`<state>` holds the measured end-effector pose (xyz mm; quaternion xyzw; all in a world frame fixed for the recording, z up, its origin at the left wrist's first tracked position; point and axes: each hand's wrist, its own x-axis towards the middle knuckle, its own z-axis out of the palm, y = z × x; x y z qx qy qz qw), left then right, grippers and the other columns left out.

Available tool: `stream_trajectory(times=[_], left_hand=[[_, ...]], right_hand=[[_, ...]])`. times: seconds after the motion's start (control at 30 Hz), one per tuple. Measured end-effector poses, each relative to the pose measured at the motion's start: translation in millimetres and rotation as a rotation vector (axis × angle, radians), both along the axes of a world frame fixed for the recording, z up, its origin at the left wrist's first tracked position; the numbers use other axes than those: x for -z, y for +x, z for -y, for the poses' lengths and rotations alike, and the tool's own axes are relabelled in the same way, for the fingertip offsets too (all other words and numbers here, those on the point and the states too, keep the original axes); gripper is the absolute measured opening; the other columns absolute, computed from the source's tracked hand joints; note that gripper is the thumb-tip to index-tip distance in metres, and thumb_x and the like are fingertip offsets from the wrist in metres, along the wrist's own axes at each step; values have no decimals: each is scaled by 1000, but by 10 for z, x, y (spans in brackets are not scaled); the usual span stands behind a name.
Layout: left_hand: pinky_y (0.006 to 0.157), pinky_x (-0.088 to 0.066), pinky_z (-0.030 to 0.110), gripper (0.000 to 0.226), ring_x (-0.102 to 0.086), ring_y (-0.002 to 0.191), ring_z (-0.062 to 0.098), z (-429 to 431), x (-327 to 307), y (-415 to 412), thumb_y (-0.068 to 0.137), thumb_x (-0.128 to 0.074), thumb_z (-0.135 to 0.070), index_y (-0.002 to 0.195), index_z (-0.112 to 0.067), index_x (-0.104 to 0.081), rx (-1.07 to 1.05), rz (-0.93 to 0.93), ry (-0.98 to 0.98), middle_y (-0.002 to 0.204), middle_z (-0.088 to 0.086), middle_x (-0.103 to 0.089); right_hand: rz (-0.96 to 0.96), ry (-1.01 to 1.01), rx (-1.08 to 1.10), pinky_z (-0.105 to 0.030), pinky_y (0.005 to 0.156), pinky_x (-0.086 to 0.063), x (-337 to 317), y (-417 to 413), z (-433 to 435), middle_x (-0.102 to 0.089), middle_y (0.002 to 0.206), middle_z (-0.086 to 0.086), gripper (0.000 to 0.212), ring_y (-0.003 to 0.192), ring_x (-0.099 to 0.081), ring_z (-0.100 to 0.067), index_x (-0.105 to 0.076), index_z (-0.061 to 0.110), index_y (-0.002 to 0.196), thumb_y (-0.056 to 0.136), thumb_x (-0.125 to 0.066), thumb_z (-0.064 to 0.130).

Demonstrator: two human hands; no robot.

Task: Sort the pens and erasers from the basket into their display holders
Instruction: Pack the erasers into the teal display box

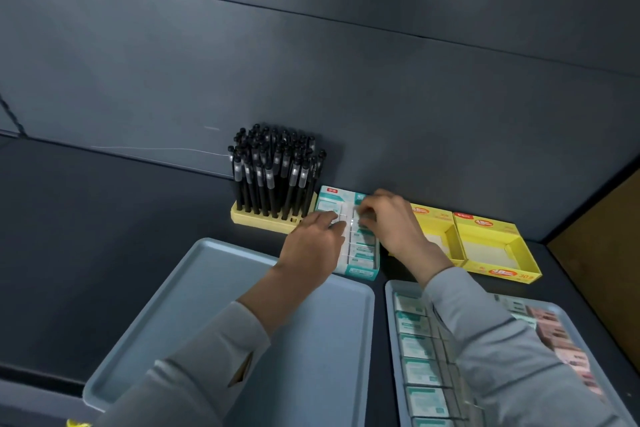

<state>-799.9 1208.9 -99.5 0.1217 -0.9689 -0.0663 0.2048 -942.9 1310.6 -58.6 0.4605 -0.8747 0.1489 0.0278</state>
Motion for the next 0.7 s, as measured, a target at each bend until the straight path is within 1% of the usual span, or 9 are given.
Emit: stream_trajectory(times=[0.1, 0.2, 0.23, 0.33, 0.4, 0.47, 0.53, 0.6, 0.7], left_hand=[[75, -58, 33, 27, -68, 90, 29, -6, 25, -7, 68, -84, -16, 92, -8, -75, 2, -15, 0, 96, 10, -71], [74, -57, 32, 21, -69, 89, 28, 14, 36, -8, 73, -79, -18, 91, -8, -75, 11, -26, -35, 95, 10, -71], [74, -57, 31, 17, -69, 88, 28, 21, 42, -13, 79, -70, -20, 90, -9, -76, 20, -23, -53, 94, 10, -72], [75, -57, 31, 38, -69, 88, 31, 2, -19, -11, 85, -43, -26, 89, -9, -76, 14, -2, -36, 94, 11, -72], [94, -48, 34, 37, -62, 107, 35, -24, -73, 7, 93, -43, -23, 107, -5, -72, 30, 22, 7, 113, 15, -68], [108, -30, 35, 39, -49, 124, 33, -28, -82, 27, 98, -40, -24, 124, -6, -63, 28, 29, -10, 130, 15, -58], [107, -27, 35, 39, -49, 123, 32, -126, -178, 111, 97, -41, -25, 124, -6, -62, 51, -37, 52, 129, 15, -59], [107, -30, 35, 35, -49, 124, 32, -328, -304, 222, 97, -52, -21, 128, -8, -60, 98, -100, 137, 132, 14, -58], [104, -36, 35, 38, -50, 124, 27, -744, -443, 447, 96, -57, -25, 132, -14, -58, 186, -92, 251, 135, 7, -55]], right_hand=[[4, -6, -8, -35, 80, -49, 25, -28, 12, -64, 99, -6, 12, 90, -63, -28, -72, 12, 97, 84, -71, 11], [14, 20, -48, -34, 83, -49, -11, -23, -46, -65, 103, -6, 17, 93, -63, -28, -74, 13, 103, 87, -69, 11], [10, 25, -66, -32, 85, -47, -29, -5, -90, -66, 105, -7, 20, 96, -63, -28, -73, 13, 106, 87, -68, 11], [-35, 9, -86, -25, 90, -40, -117, 102, -313, -68, 115, -7, 28, 105, -62, -27, -71, 13, 114, 87, -68, 8], [-70, 7, -77, -27, 93, -40, -201, 206, -534, -67, 120, -5, 31, 109, -61, -26, -70, 15, 117, 87, -67, 7], [-85, 19, -78, -30, 91, -42, -280, 328, -780, -67, 120, -4, 31, 108, -61, -26, -69, 17, 118, 89, -66, 8], [-56, 17, -73, -32, 88, -43, -359, 456, -1045, -67, 117, -4, 28, 104, -61, -25, -70, 18, 116, 90, -65, 9], [-22, 10, -46, -34, 87, -46, -413, 583, -1313, -68, 114, -4, 27, 101, -62, -25, -71, 19, 114, 90, -65, 10], [38, -25, 5, -36, 85, -48, -416, 762, -1711, -69, 111, -5, 26, 99, -63, -26, -72, 20, 113, 90, -65, 11]])
